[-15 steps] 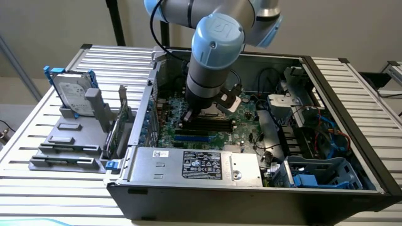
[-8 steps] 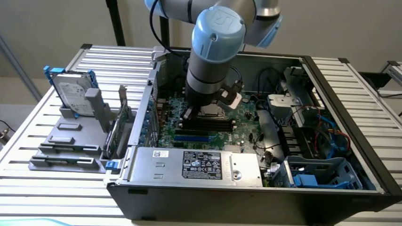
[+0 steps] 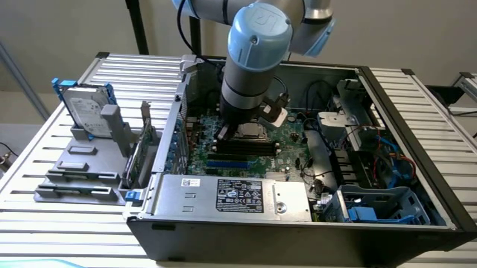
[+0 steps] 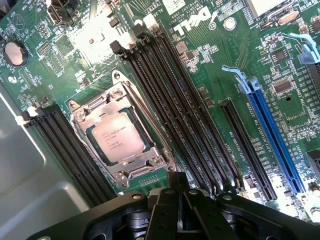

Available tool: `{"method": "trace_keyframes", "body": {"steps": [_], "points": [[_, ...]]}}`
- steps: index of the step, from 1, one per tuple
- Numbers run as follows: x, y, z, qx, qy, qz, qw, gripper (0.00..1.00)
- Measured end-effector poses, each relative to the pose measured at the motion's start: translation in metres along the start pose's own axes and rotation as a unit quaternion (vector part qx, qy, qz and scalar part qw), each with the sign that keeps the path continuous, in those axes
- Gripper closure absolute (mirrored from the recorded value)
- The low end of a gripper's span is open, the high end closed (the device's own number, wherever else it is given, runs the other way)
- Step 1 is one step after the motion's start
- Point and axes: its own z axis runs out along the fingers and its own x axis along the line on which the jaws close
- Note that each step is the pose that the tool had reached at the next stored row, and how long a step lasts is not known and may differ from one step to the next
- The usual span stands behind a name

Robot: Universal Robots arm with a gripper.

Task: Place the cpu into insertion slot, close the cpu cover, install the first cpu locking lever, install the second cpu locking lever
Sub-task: 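Install the second cpu locking lever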

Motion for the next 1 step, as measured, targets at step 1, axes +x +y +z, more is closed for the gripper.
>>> {"method": "trace_keyframes", "body": {"steps": [1], "points": [[0.0,0.0,0.0,0.0,0.0,0.0,1.0,0.89]]}}
